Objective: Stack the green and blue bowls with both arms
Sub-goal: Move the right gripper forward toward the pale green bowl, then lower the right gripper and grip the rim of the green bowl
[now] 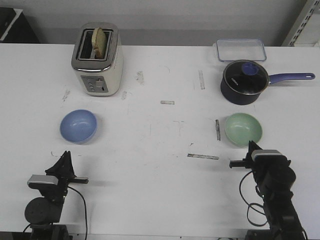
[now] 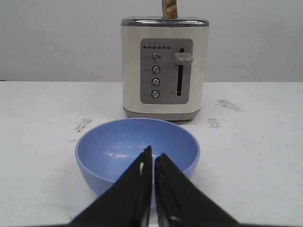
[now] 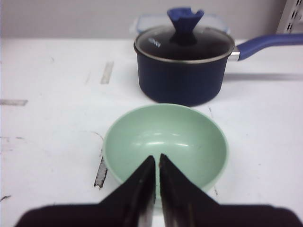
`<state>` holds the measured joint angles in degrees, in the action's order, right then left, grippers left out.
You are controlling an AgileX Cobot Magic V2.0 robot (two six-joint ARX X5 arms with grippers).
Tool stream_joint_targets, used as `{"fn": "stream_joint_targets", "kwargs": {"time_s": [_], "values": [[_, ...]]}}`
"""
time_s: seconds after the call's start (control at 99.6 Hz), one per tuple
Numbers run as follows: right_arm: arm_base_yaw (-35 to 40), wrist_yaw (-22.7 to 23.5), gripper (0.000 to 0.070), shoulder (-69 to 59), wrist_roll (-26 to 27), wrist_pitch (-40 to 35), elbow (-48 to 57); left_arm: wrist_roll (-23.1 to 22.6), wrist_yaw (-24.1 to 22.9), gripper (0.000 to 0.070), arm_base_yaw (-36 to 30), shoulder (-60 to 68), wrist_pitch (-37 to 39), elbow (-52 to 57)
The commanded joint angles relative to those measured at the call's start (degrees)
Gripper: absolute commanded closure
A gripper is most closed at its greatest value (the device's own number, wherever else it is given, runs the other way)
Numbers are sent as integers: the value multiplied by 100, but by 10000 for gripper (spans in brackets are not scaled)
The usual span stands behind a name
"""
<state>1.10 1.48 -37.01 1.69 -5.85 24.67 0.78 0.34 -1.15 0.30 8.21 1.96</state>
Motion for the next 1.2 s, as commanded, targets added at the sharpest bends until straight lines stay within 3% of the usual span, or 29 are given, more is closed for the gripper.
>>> {"fn": "stream_joint_targets", "kwargs": {"time_s": [0.0,0.241,0.472,0.592,0.813,0.863,1.024,1.194], "values": [[0,-20,694,-396,-22,-85,295,-33,20,698,11,-11,85,-125],[-4,-153,694,-1609,-24,-632,1298,-33,20,698,11,-11,85,-125],[-76,-138,694,-2662,68,-2162,2684,-33,20,698,11,-11,85,-125],[-173,-94,693,-3115,496,-2723,3289,-33,20,698,11,-11,85,-125],[-756,866,682,-3558,824,-3202,4011,-33,20,698,11,-11,85,-125],[-960,1126,649,-3604,894,-3237,4087,-33,20,698,11,-11,85,-125],[-1641,1720,434,-3668,901,-3276,4111,-33,20,698,11,-11,85,-125],[-2035,1805,361,-3866,859,-3438,4109,-33,20,698,11,-11,85,-125]]}}
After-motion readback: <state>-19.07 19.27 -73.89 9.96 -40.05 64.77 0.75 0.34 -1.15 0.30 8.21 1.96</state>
